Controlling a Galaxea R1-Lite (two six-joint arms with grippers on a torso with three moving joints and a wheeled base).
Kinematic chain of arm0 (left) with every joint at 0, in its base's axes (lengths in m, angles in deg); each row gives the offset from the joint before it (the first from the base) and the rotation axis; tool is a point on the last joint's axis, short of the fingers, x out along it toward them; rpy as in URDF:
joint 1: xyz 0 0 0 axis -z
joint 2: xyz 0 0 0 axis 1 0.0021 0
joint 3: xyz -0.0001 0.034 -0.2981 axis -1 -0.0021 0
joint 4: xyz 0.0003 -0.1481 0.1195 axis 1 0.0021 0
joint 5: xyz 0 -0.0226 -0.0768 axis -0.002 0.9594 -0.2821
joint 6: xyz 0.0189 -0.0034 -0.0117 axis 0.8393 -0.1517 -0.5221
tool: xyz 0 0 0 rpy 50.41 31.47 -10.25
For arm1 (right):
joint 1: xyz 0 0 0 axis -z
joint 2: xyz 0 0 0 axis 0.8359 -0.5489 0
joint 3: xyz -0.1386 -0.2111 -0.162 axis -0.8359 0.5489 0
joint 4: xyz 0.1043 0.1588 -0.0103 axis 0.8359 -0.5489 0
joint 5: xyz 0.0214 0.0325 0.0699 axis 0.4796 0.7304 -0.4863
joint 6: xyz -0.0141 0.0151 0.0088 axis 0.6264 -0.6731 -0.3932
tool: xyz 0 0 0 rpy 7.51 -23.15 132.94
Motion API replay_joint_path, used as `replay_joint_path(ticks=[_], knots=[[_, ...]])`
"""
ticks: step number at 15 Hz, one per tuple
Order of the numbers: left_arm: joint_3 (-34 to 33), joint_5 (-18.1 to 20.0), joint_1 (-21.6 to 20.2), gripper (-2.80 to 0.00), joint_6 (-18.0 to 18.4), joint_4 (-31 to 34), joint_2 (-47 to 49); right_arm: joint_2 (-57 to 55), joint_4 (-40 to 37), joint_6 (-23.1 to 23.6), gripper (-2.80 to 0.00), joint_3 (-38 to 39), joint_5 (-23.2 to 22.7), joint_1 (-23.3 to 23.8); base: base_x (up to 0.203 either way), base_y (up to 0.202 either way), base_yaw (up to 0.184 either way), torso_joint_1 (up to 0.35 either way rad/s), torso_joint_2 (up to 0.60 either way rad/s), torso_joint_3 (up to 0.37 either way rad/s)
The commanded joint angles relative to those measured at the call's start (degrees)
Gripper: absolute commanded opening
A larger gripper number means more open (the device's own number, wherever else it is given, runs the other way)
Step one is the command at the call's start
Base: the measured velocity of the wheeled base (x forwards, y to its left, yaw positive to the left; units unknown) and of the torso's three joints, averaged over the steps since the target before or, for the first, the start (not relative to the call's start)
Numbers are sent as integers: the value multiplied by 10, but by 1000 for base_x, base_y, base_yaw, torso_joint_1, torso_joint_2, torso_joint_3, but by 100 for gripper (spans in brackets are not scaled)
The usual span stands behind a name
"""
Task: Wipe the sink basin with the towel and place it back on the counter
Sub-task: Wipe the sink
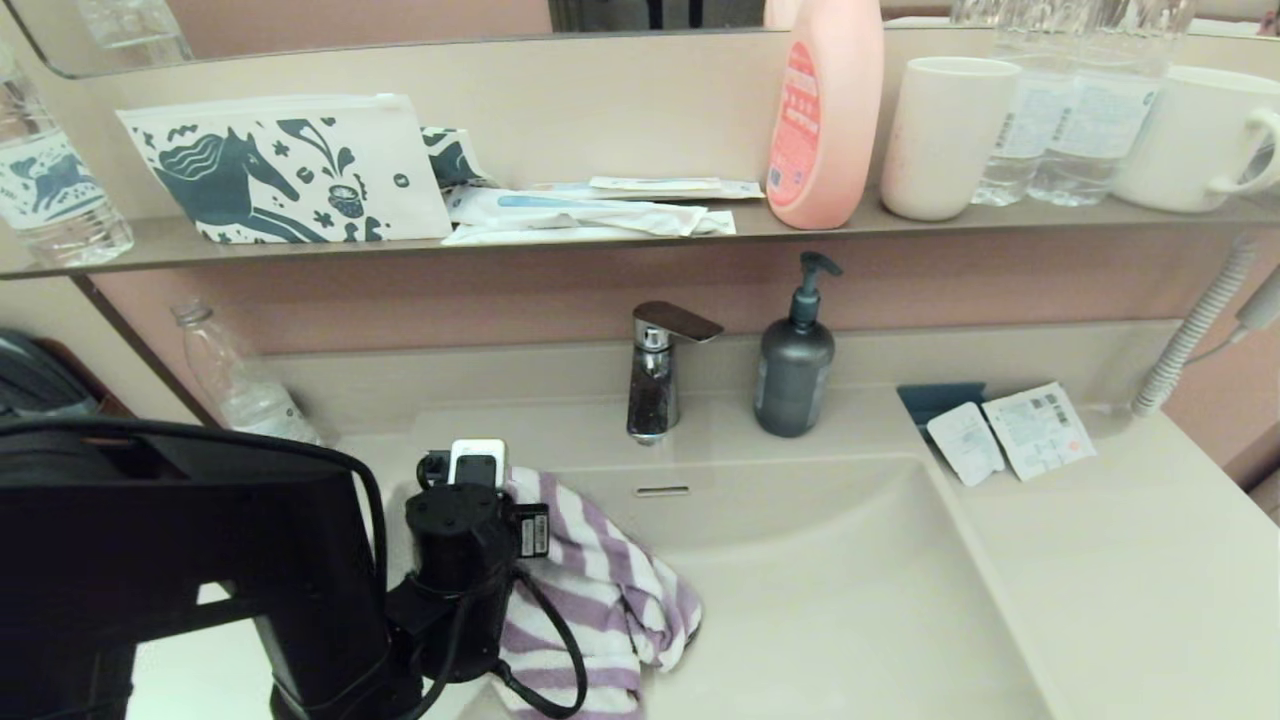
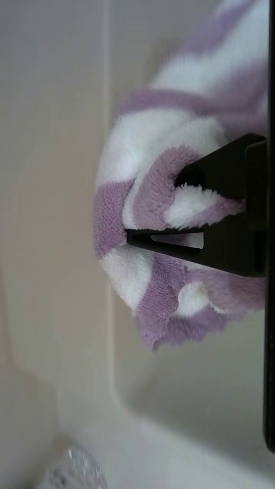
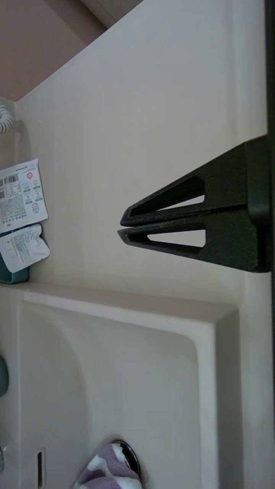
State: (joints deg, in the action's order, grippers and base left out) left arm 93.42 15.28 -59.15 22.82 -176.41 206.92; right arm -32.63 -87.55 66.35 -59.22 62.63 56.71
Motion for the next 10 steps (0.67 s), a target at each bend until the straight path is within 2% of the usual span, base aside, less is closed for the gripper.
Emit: replay_joint_path(ticks=[1,5,10], knots=[[35,-14,33,-280,1,-27,33,0,0,0,-280,0,-1,0,0,0,0,0,0,0],[97,-19,62,-280,12,-20,55,0,0,0,-280,0,-1,0,0,0,0,0,0,0],[130,-34,106,-280,12,-13,77,0,0,0,-280,1,-1,0,0,0,0,0,0,0]])
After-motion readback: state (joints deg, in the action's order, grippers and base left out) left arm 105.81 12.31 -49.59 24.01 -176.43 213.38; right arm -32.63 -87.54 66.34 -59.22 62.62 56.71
